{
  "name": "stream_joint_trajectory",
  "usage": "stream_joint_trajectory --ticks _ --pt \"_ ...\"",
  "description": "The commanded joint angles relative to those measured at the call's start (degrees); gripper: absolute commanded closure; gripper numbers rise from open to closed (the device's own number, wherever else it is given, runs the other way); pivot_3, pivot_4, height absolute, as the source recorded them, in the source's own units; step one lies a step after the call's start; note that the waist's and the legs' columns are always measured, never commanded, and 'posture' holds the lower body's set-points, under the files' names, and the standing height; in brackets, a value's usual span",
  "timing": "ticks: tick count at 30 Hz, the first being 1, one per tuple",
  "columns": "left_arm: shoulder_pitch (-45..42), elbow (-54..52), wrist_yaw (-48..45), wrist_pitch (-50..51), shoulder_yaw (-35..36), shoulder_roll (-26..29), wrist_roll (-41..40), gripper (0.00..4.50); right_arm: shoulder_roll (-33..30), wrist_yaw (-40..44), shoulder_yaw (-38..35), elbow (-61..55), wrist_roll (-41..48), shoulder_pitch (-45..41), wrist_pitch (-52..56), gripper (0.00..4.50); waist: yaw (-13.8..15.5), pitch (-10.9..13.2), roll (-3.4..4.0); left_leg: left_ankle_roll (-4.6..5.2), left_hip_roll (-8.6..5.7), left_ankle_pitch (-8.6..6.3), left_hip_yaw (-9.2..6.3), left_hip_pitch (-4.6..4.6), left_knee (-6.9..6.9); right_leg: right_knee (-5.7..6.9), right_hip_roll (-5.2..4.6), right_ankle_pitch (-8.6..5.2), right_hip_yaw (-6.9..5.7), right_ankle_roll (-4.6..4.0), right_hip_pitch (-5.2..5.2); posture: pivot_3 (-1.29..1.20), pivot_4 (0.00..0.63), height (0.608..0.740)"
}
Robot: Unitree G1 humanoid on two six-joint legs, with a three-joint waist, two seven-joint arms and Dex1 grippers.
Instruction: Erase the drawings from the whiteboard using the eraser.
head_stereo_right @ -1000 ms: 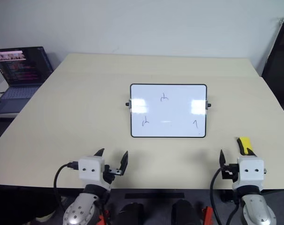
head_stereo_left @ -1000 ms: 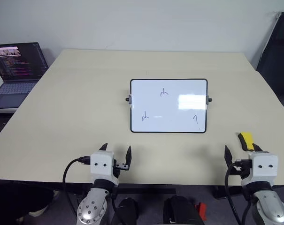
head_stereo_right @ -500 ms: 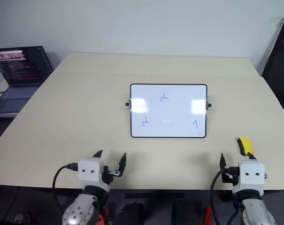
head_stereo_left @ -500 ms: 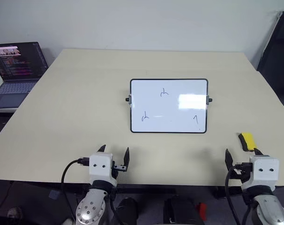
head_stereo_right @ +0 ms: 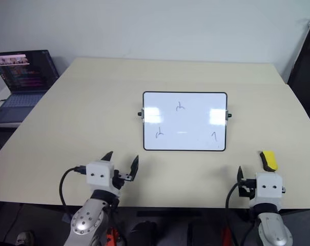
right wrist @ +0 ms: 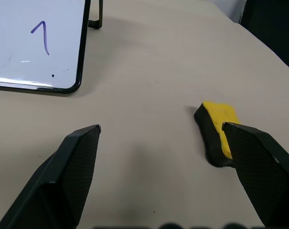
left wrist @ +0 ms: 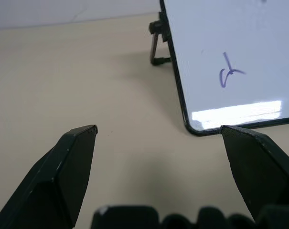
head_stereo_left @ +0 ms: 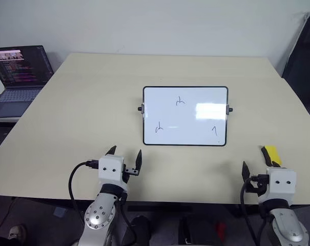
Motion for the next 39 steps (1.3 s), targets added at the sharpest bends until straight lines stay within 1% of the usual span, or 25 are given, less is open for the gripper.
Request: stream_joint_trajectory --ticks 1,5,9,11,15,19,22,26,31,35,39 --pt "-3.1 0.2 -2.3 -1.2 0.8 1.4 -1.8 0.00 0.7 -1.2 -1.3 -1.7 -0.5 0.3 -2.7 0.06 0.0 0.0 0.01 0.00 0.02 0.00 0.00 0.00 0.00 0.00 0.00 0.00 0.00 0.00 0.00 0.00 0.150 0.740" --pt "-11.4 3.4 -10.7 -3.0 -0.1 4.6 -7.1 0.00 0.7 -1.8 -1.8 -1.6 -0.9 0.0 -3.4 0.06 0.1 0.0 0.01 0.00 -0.02 0.01 -0.02 0.01 0.03 0.02 0.02 0.00 -0.04 0.00 0.02 0.00 0.150 0.740" --pt "-20.0 6.1 -17.8 -2.5 -2.0 6.7 -11.3 0.00 1.3 -1.8 -3.0 -1.5 2.1 -2.4 -1.0 0.06 0.1 -0.1 0.01 0.01 -0.08 0.02 0.05 0.02 0.04 0.03 0.15 0.05 0.00 0.07 0.05 0.00 0.150 0.740" --pt "-23.2 7.2 -20.7 -1.6 -3.1 7.3 -13.0 0.00 1.4 -1.6 -2.9 -1.8 2.6 -3.7 0.1 0.06 0.1 -0.1 0.01 0.01 -0.10 0.02 0.09 0.01 0.03 0.02 0.16 0.24 0.04 0.41 0.06 0.00 0.150 0.740" --pt "-27.8 8.6 -26.6 2.3 -4.6 8.4 -17.9 0.00 2.1 -2.0 -3.9 -2.4 5.0 -5.7 2.9 0.06 0.0 -0.1 0.02 0.01 -0.11 0.01 0.06 0.01 0.01 0.04 0.29 0.26 0.02 0.43 0.05 0.00 0.150 0.740" --pt "-30.5 8.9 -34.1 8.4 -6.5 10.8 -24.1 0.00 2.5 -2.1 -5.7 -2.9 8.9 -9.1 8.1 0.06 -0.1 -0.1 0.06 0.01 -0.09 0.02 0.01 0.05 0.02 0.09 0.47 0.27 0.02 0.36 0.05 0.00 0.150 0.740" --pt "-31.8 9.0 -39.8 10.6 -8.5 13.4 -26.3 0.00 1.9 -2.2 -7.7 -2.3 11.3 -12.3 11.4 0.06 -0.1 -0.1 0.07 0.02 -0.08 0.02 0.02 0.06 0.03 0.11 0.52 0.29 0.03 0.32 0.05 0.00 0.150 0.740" --pt "-33.3 10.0 -45.4 11.1 -10.7 15.8 -27.2 0.00 0.5 -1.6 -9.1 -0.9 12.5 -14.7 13.3 0.06 -0.1 -0.1 0.09 0.02 -0.07 0.02 0.02 0.06 0.03 0.10 0.56 0.30 0.04 0.30 0.05 0.00 0.150 0.740" --pt "-37.0 14.6 -49.3 9.8 -12.7 18.0 -24.3 0.00 -0.8 -1.1 -10.3 1.7 13.5 -17.0 14.4 0.06 -0.1 -0.1 0.10 0.02 -0.07 0.02 0.00 0.06 0.02 0.11 0.59 0.30 0.04 0.29 0.04 0.00 0.150 0.740" --pt "-38.2 16.3 -50.7 8.4 -13.8 18.1 -22.9 0.00 -2.3 -1.2 -11.4 5.0 14.8 -19.3 16.6 0.06 -0.2 -0.1 0.14 0.03 -0.07 0.02 0.04 0.06 0.03 0.11 0.59 0.31 0.09 0.29 0.04 0.00 0.150 0.740" --pt "-38.6 16.1 -50.8 8.6 -14.1 17.4 -23.0 0.00 -4.3 -0.6 -12.4 8.2 15.2 -21.6 16.5 0.06 -0.2 -0.1 0.14 0.03 -0.07 0.02 0.02 0.05 0.02 0.10 0.59 0.31 0.08 0.28 0.04 0.00 0.150 0.740"
